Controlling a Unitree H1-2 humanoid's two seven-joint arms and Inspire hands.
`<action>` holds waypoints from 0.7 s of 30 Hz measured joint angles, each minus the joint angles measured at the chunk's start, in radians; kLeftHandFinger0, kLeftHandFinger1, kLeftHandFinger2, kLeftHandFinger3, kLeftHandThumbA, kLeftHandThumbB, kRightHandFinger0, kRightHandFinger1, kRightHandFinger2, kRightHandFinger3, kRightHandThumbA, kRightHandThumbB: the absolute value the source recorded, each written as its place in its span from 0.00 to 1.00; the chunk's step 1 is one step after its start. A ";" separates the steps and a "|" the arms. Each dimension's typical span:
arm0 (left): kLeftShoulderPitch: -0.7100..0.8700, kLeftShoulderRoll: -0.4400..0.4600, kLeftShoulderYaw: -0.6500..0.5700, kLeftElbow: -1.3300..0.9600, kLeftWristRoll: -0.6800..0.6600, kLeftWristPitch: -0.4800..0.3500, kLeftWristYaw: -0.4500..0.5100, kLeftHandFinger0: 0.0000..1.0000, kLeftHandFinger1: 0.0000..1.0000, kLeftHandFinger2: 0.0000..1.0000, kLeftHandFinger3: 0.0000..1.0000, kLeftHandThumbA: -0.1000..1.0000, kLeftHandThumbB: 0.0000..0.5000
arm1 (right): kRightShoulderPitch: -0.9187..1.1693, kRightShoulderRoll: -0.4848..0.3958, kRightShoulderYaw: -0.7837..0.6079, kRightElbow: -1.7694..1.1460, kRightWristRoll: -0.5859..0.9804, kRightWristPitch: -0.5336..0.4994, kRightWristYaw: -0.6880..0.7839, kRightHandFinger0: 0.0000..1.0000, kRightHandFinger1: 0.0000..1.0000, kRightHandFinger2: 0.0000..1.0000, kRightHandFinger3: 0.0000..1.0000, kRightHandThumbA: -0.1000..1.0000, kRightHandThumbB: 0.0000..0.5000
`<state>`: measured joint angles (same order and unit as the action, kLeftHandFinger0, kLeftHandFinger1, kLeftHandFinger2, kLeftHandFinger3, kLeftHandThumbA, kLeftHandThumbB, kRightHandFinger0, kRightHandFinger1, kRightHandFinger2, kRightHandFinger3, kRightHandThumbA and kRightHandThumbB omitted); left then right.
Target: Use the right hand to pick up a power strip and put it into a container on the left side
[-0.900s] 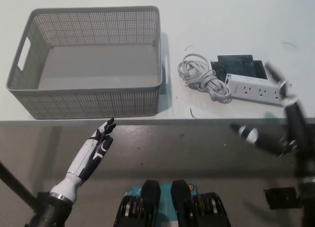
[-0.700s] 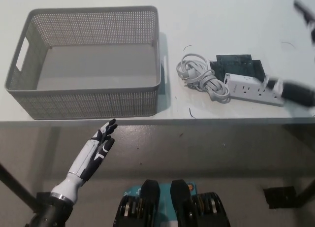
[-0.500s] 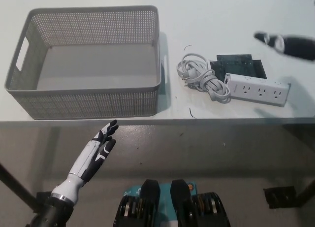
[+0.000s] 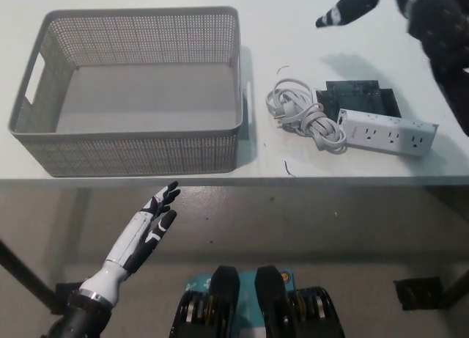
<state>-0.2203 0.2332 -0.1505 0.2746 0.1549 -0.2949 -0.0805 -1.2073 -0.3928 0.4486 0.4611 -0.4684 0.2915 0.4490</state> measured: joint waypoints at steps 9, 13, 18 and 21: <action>0.015 0.001 -0.002 -0.003 0.006 -0.024 -0.003 1.00 1.00 1.00 1.00 1.00 0.57 | -0.153 0.070 0.168 0.292 -0.032 0.083 0.196 1.00 1.00 1.00 1.00 1.00 0.73; 0.020 0.002 -0.002 -0.003 0.005 -0.033 -0.004 1.00 1.00 1.00 1.00 1.00 0.56 | -0.203 0.081 0.203 0.346 -0.032 0.106 0.278 1.00 1.00 1.00 1.00 1.00 0.76; 0.022 0.002 -0.002 -0.008 0.005 -0.045 -0.009 1.00 1.00 1.00 1.00 1.00 0.56 | -0.228 0.081 0.209 0.337 -0.031 0.136 0.357 1.00 1.00 1.00 1.00 1.00 0.71; 0.023 0.003 -0.002 -0.008 0.006 -0.055 -0.012 1.00 1.00 1.00 1.00 1.00 0.57 | -0.224 0.081 0.203 0.322 -0.026 0.143 0.387 1.00 1.00 1.00 1.00 1.00 0.79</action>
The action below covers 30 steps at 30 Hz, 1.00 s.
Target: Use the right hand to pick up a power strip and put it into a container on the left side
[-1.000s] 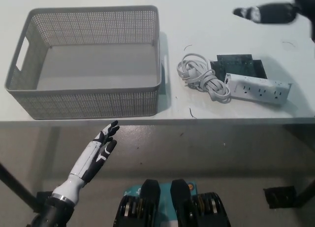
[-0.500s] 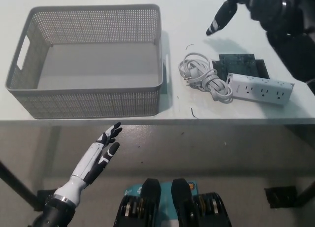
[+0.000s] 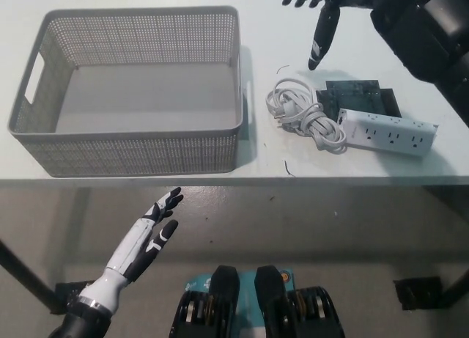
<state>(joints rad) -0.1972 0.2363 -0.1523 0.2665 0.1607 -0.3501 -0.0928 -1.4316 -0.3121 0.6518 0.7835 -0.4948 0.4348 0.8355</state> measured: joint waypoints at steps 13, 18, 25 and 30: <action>0.003 0.002 0.001 -0.004 0.009 -0.015 -0.006 1.00 1.00 1.00 1.00 1.00 0.56 | 0.058 0.012 -0.034 0.082 -0.021 0.019 -0.016 1.00 1.00 1.00 1.00 1.00 0.83; 0.003 0.002 0.001 -0.005 0.009 -0.017 -0.007 1.00 1.00 1.00 1.00 1.00 0.57 | 0.078 0.051 -0.032 0.249 -0.027 -0.003 -0.057 1.00 1.00 1.00 1.00 1.00 0.80; 0.003 0.002 0.004 -0.011 0.009 -0.018 -0.008 1.00 1.00 1.00 1.00 1.00 0.56 | 0.079 0.082 -0.041 0.430 -0.027 -0.069 -0.121 1.00 1.00 1.00 1.00 1.00 0.69; 0.003 0.002 0.004 -0.011 0.009 -0.022 -0.008 1.00 1.00 1.00 1.00 1.00 0.56 | 0.073 0.115 -0.062 0.518 -0.022 -0.107 -0.135 1.00 1.00 1.00 1.00 1.00 0.76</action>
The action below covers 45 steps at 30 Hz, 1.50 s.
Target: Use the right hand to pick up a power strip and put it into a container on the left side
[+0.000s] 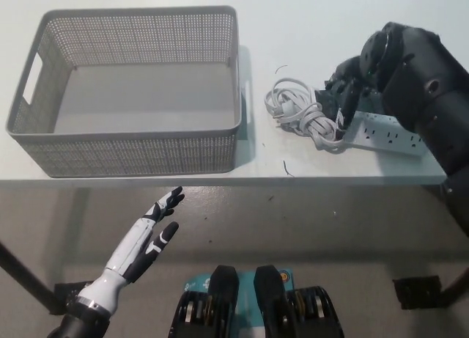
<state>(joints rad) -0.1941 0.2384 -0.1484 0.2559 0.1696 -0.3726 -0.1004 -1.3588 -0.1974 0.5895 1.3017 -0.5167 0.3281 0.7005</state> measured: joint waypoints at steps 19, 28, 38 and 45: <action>-0.001 0.001 0.001 -0.017 -0.002 0.009 -0.007 1.00 1.00 1.00 1.00 1.00 0.57 | -0.003 0.110 -0.016 0.093 -0.005 -0.042 -0.108 1.00 1.00 1.00 1.00 1.00 0.72; -0.009 0.004 0.003 -0.017 -0.001 0.012 -0.015 1.00 1.00 1.00 1.00 1.00 0.54 | 0.010 0.112 -0.006 0.095 -0.013 -0.039 -0.181 1.00 1.00 1.00 1.00 0.95 0.65; -0.013 0.003 0.002 -0.011 0.000 0.013 -0.015 1.00 1.00 1.00 1.00 1.00 0.51 | 0.063 0.112 0.025 0.094 -0.037 -0.019 -0.399 0.10 0.12 0.30 0.84 0.11 0.53; -0.014 0.003 0.002 -0.010 0.000 0.014 -0.015 1.00 1.00 1.00 1.00 1.00 0.50 | 0.098 0.109 0.009 0.091 -0.039 -0.038 -0.563 0.03 0.14 0.35 0.64 0.02 0.57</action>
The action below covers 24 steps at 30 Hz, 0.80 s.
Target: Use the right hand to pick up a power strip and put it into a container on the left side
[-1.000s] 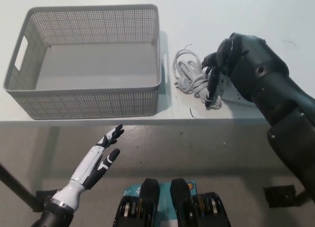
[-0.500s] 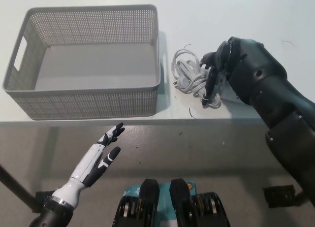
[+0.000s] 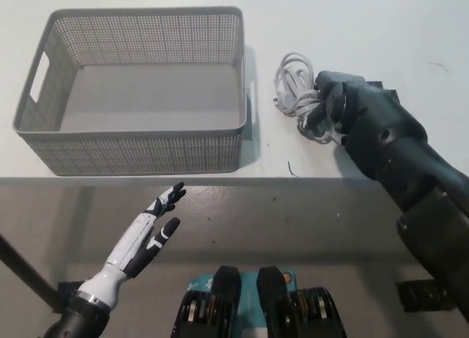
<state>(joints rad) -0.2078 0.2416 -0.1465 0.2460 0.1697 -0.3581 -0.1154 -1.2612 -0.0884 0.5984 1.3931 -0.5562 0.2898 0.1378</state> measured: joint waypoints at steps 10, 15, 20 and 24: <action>-0.001 0.000 0.000 0.001 0.000 0.000 0.000 1.00 1.00 1.00 1.00 1.00 0.45 | 0.048 -0.015 -0.051 0.000 0.020 -0.064 -0.176 0.00 0.06 0.24 0.61 0.00 0.50; -0.004 0.000 0.001 0.001 0.000 0.001 0.000 1.00 1.00 1.00 1.00 1.00 0.43 | 0.060 -0.039 -0.052 0.002 0.019 -0.091 -0.245 0.04 0.06 0.20 0.85 0.00 0.43; -0.014 0.001 0.001 0.001 0.000 0.001 0.000 1.00 1.00 1.00 1.00 1.00 0.42 | 0.057 -0.093 -0.052 0.005 0.016 -0.117 -0.316 0.00 0.00 0.10 0.47 0.00 0.53; -0.022 0.002 0.001 0.000 0.000 0.001 0.000 1.00 1.00 1.00 1.00 1.00 0.42 | 0.031 -0.137 -0.052 -0.001 0.012 -0.131 -0.365 0.00 0.00 0.08 0.80 0.00 0.44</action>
<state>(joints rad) -0.2293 0.2432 -0.1452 0.2462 0.1697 -0.3573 -0.1154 -1.2298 -0.2253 0.5459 1.3923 -0.5445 0.1584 -0.2277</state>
